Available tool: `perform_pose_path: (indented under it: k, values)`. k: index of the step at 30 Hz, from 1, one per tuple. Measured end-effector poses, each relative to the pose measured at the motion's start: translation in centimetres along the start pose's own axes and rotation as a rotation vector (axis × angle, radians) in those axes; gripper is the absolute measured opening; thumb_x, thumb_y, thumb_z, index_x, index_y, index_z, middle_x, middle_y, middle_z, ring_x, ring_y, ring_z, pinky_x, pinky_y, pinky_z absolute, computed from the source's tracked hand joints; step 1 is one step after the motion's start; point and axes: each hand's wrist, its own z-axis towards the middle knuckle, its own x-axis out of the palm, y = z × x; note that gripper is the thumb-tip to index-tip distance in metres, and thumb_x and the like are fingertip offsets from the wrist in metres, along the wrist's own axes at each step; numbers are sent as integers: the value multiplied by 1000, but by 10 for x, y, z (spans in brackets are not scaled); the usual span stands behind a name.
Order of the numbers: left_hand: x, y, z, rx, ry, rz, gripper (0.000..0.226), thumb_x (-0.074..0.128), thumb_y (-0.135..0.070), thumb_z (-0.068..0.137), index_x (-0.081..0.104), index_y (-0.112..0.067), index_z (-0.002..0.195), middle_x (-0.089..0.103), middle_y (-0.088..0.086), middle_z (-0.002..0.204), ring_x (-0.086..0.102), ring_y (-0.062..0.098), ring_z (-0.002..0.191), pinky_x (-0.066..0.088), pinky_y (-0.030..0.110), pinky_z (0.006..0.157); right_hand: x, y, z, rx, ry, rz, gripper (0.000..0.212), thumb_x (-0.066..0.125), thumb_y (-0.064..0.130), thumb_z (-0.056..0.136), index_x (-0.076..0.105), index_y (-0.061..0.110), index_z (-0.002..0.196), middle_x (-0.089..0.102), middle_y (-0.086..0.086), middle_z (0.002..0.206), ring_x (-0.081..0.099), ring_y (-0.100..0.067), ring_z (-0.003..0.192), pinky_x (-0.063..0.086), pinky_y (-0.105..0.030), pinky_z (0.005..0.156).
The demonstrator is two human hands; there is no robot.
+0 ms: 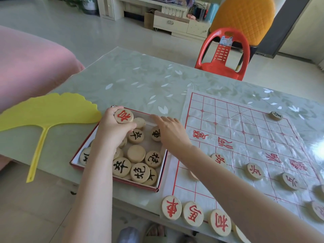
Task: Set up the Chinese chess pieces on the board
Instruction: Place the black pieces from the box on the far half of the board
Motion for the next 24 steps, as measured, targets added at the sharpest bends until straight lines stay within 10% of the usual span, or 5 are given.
perform_pose_path:
  k: [13,17,24]
  values:
    - [6,-9,-7,103,2,14,49,67,0,75,54,-15,120,60,-7,87,60,1,48,52,19,64,4,-4,0,31,118,156,52,64,35,80,50,22,129,52,-2,127,41,-19,125,22,-30,101]
    - [10,-14,-15,141,30,117,48,72,-11,75,55,-19,119,64,-1,103,67,21,77,52,28,76,-7,-5,-10,131,0,493,55,68,22,79,48,19,130,55,-2,124,53,-18,112,40,-29,96]
    - [38,-24,-36,268,138,255,52,77,-29,71,58,-25,119,64,-9,105,59,8,95,40,20,75,-42,-32,-66,220,-111,722,60,72,9,75,47,16,129,57,-1,120,53,-11,106,43,-19,92]
